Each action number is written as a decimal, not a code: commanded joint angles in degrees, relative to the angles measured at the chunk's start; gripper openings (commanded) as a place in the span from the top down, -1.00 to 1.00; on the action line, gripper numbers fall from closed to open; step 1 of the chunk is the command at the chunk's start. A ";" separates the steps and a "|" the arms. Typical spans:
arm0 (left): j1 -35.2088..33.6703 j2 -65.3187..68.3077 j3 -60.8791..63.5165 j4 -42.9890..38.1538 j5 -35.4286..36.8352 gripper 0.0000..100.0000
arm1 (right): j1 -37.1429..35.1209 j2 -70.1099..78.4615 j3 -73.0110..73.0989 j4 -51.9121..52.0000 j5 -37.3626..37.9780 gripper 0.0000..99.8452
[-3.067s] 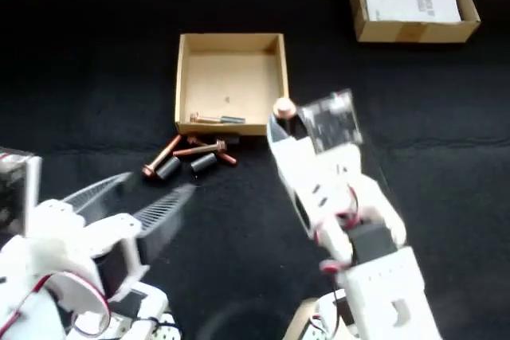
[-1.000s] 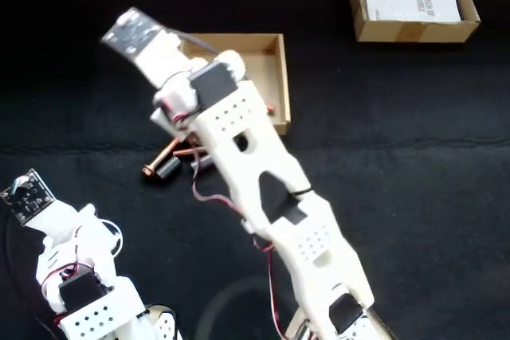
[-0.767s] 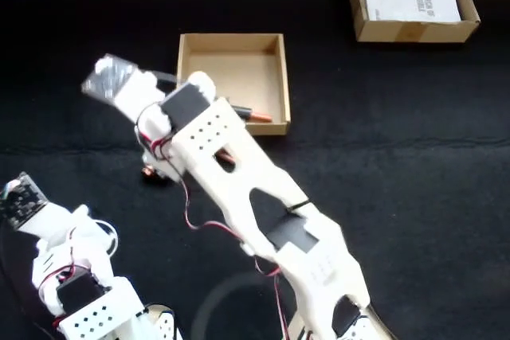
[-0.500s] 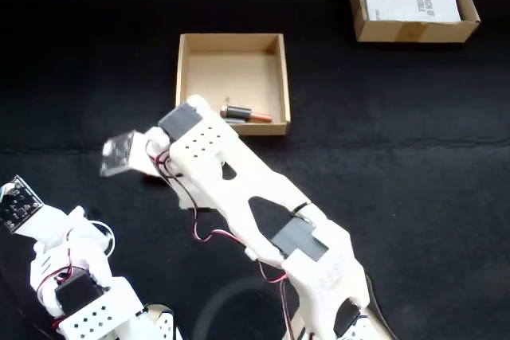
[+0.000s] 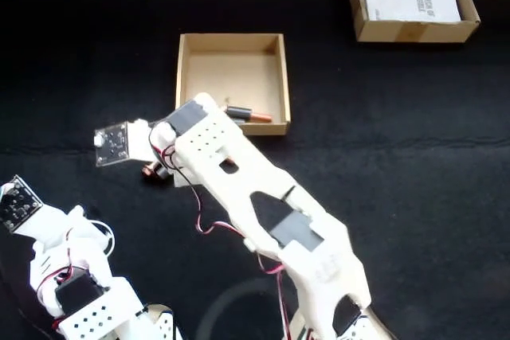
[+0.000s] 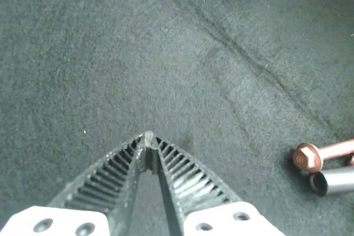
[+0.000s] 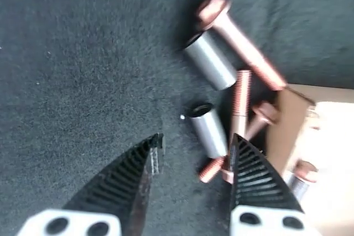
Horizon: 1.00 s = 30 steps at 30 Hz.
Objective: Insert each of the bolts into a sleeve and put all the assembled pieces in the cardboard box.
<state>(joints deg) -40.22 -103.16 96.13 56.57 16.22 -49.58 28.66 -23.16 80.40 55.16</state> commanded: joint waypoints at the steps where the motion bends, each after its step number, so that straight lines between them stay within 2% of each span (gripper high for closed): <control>1: -0.84 -0.40 1.01 -1.05 0.00 0.98 | 1.27 1.01 -0.66 -0.84 0.79 0.65; 10: -0.84 -0.40 1.01 -0.88 0.00 0.98 | 5.05 6.64 -1.10 -6.11 4.40 0.65; 17: -1.36 -0.40 1.01 -0.88 0.00 0.98 | 7.60 15.60 -11.21 -5.85 4.48 0.65; 20: -3.03 -1.01 1.01 -0.97 0.09 0.98 | 7.69 19.82 -15.25 -5.85 4.48 0.75; 23: -2.95 -1.10 1.01 -0.97 0.09 0.98 | 7.60 22.73 -19.56 -3.47 4.48 1.00; 30: -2.86 -1.10 1.01 -0.79 0.09 0.98 | 7.96 24.57 -37.49 11.12 4.13 0.98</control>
<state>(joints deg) -42.77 -103.78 96.13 56.40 16.22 -43.43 53.89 -51.12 85.67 58.95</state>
